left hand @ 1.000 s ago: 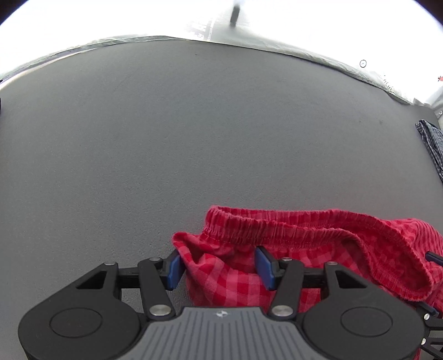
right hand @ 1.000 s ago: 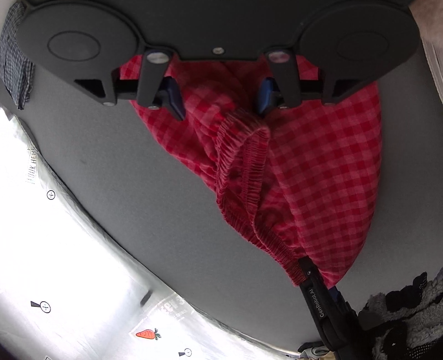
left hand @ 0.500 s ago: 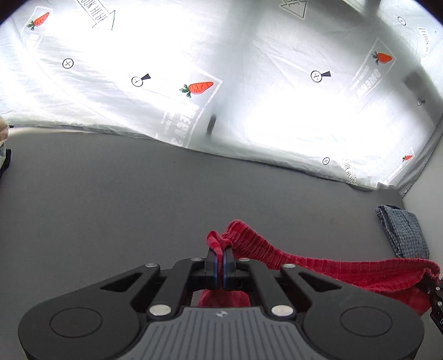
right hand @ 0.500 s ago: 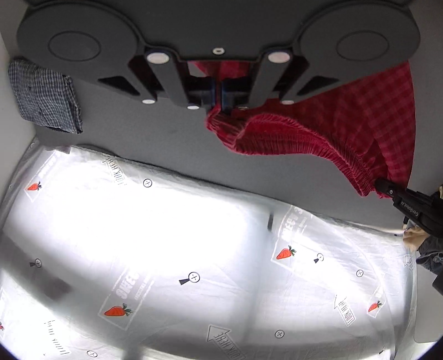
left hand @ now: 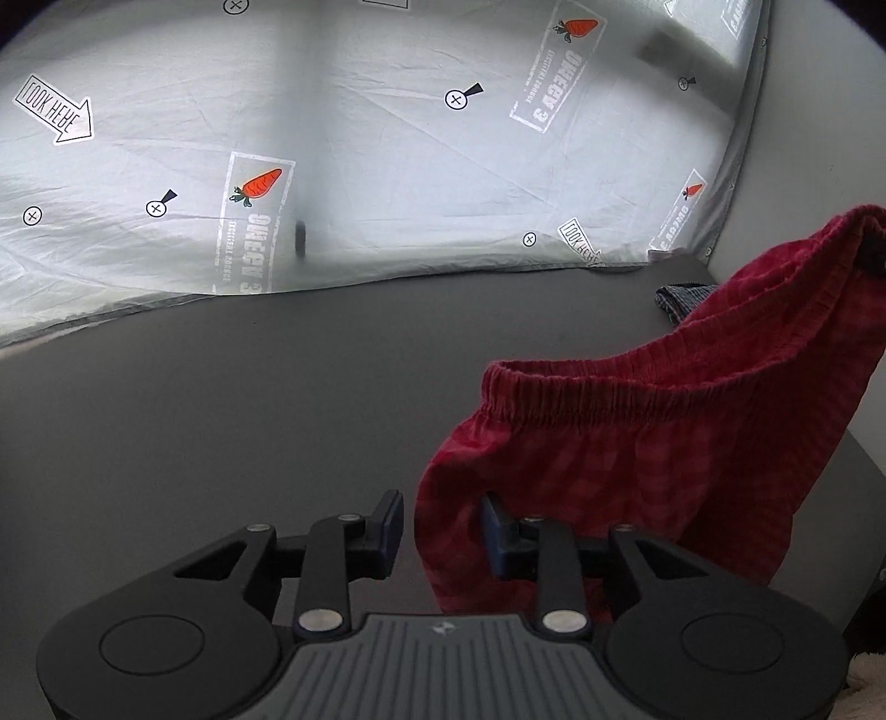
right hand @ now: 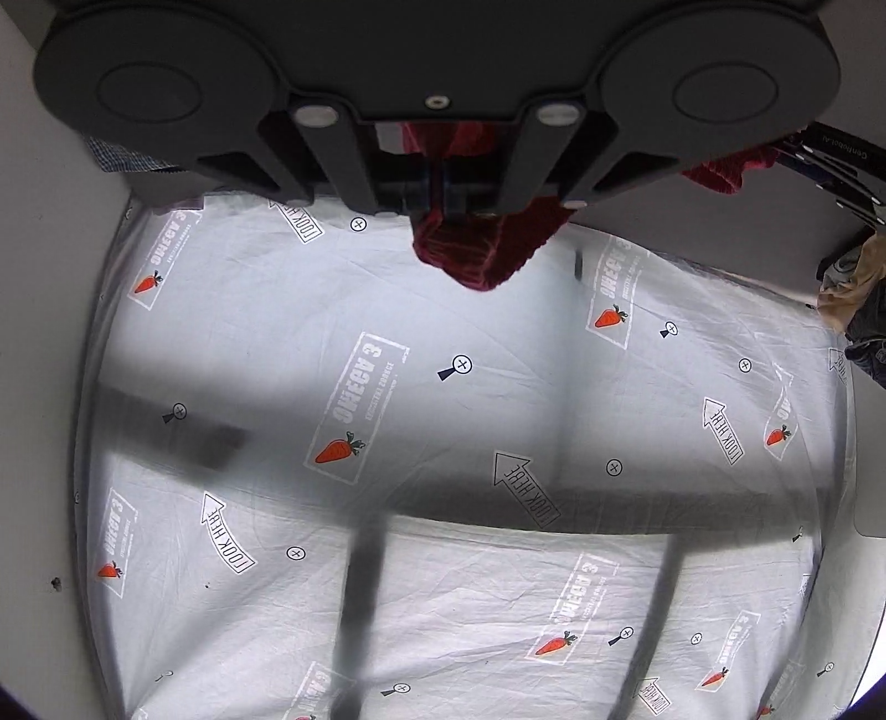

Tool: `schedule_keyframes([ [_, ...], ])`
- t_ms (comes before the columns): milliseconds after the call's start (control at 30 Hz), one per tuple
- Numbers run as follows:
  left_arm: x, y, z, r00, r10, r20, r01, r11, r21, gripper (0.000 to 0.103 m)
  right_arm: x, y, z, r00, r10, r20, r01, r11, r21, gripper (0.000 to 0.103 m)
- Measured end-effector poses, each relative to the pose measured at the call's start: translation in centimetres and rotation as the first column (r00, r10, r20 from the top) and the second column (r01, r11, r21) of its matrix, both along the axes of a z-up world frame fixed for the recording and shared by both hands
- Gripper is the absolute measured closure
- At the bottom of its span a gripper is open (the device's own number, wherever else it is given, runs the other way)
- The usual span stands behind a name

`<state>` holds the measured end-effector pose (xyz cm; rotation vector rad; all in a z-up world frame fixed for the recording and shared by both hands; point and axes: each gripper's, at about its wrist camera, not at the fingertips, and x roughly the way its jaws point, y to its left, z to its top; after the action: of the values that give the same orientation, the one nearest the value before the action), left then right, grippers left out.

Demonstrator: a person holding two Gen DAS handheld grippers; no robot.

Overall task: Fold clothes
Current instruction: 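Lift the shorts with both grippers and shake them out in the air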

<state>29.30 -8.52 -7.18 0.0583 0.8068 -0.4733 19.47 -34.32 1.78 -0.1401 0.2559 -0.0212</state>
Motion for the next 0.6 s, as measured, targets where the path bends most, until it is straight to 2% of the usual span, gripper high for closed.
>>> schedule_keyframes([
  [100, -0.7, -0.4, -1.2, 0.999, -0.045, -0.012, 0.045, 0.999, 0.009, 0.058, -0.7, 0.2, -0.2, 1.0, 0.007, -0.007, -0.007, 1.0, -0.002, 0.099],
  [167, -0.6, -0.5, -1.7, 0.996, -0.078, -0.03, 0.077, 0.996, -0.037, 0.045, -1.1, 0.3, -0.1, 1.0, 0.006, -0.011, -0.006, 1.0, -0.004, 0.099],
  [233, -0.1, -0.6, -2.3, 0.991, -0.12, -0.056, 0.114, 0.989, -0.095, 0.038, -1.5, 0.2, 0.1, 1.0, 0.002, -0.011, -0.002, 1.0, 0.006, 0.099],
  [467, 0.7, -3.4, -3.4, 0.957, -0.276, -0.085, 0.262, 0.953, -0.15, 0.031, -2.8, 0.1, 0.7, 1.0, -0.022, -0.006, 0.022, 1.0, 0.011, 0.099],
  [533, 1.2, -4.4, -4.3, 0.938, -0.324, -0.125, 0.303, 0.939, -0.163, 0.03, -3.1, 0.1, 0.7, 1.0, -0.029, -0.009, 0.029, 0.999, 0.014, 0.099],
  [600, 2.0, -5.3, -5.7, 0.925, -0.339, -0.172, 0.31, 0.935, -0.171, 0.03, -3.5, 0.2, 0.7, 0.999, -0.034, -0.014, 0.034, 0.999, 0.01, 0.099],
])
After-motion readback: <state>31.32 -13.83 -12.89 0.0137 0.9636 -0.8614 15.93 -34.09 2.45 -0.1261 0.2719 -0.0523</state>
